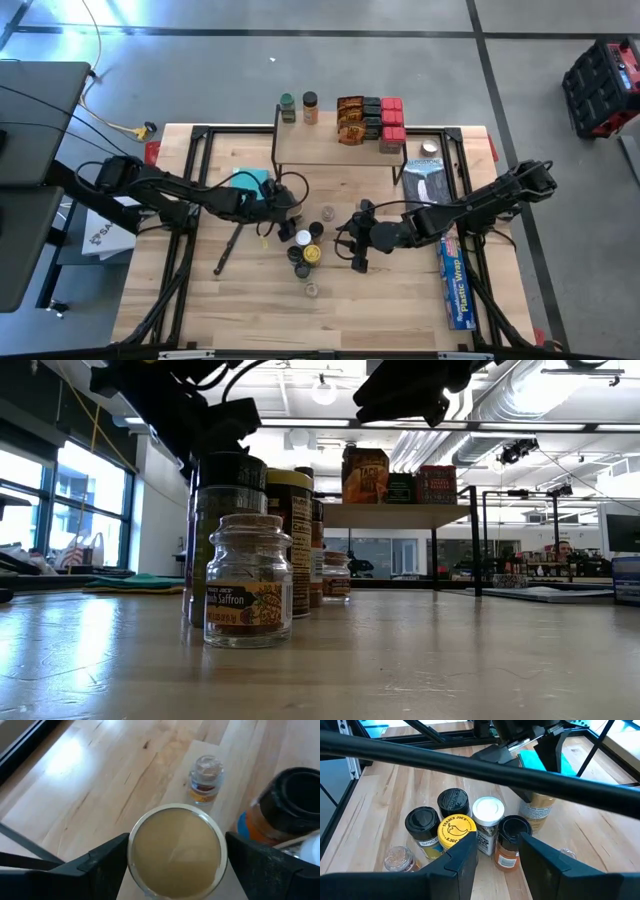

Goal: Shelf spices
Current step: Put the gold seasoning bottle on the shelf

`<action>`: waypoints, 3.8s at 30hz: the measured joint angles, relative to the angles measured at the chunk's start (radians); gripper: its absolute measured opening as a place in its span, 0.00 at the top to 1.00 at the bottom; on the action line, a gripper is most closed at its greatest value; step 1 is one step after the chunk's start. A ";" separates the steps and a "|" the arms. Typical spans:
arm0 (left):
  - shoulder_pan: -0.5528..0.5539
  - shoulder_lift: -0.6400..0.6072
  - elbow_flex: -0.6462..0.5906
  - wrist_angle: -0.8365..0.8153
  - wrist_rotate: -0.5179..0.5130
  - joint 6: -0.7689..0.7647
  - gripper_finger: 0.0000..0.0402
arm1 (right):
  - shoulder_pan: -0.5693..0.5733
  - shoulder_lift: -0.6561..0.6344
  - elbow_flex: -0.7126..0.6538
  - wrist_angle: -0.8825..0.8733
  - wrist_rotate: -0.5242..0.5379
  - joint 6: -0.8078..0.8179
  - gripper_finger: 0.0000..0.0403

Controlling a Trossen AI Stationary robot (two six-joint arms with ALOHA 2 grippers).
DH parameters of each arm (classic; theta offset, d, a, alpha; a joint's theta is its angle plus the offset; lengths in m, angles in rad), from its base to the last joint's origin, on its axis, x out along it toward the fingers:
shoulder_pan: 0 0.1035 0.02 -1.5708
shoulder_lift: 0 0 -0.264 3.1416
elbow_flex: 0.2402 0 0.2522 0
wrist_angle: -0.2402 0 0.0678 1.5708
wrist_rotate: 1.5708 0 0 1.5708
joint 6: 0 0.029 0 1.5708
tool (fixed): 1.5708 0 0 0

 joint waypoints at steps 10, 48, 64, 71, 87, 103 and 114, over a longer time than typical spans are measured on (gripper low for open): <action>-0.005 -0.001 0.000 -0.005 0.026 0.001 0.33 | 0.000 0.000 0.000 0.000 -0.001 0.000 0.65; 0.370 -0.058 0.584 -0.551 0.058 0.264 0.33 | 0.085 0.000 0.000 -0.003 0.081 -0.010 0.65; 0.655 -0.048 0.561 -0.469 0.265 0.317 0.31 | 0.085 0.000 0.000 -0.004 0.082 -0.008 0.65; 0.668 -0.039 0.561 -0.432 0.246 0.377 0.30 | 0.085 0.000 0.000 -0.004 0.082 -0.010 0.65; 0.672 0.017 0.563 -0.423 0.253 0.385 0.30 | 0.085 0.000 0.000 -0.009 0.082 -0.010 0.65; 0.672 0.026 0.562 -0.390 0.183 0.482 0.30 | 0.085 0.000 0.000 -0.017 0.082 -0.008 0.65; 0.672 0.026 0.562 -0.389 0.210 0.484 0.28 | 0.085 0.000 0.000 -0.018 0.076 0.000 0.65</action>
